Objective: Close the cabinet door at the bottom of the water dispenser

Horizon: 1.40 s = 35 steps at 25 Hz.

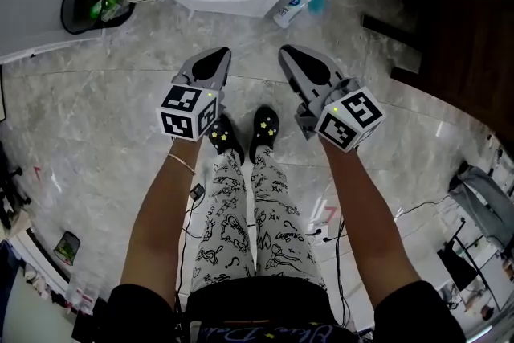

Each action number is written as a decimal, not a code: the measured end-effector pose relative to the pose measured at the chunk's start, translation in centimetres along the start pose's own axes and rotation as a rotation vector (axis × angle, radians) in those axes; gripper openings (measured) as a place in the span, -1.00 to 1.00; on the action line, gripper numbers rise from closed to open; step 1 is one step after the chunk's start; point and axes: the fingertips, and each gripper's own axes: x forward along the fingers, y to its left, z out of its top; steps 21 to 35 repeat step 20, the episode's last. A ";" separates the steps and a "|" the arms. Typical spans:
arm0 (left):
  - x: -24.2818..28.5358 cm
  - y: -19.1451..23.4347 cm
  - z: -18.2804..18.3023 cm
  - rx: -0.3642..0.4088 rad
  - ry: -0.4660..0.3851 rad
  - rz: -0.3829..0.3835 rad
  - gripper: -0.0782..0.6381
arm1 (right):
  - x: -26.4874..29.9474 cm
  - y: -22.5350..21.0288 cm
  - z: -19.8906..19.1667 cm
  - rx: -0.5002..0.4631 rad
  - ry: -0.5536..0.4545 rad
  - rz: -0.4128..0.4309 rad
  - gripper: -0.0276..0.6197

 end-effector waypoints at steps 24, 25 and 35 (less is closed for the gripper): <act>-10.3 -6.1 3.4 -0.066 -0.044 0.038 -0.79 | -5.1 7.1 0.4 -0.007 0.086 0.009 -0.86; -10.3 -6.1 3.4 -0.066 -0.044 0.038 -0.79 | -5.1 7.1 0.4 -0.007 0.086 0.009 -0.86; -10.3 -6.1 3.4 -0.066 -0.044 0.038 -0.79 | -5.1 7.1 0.4 -0.007 0.086 0.009 -0.86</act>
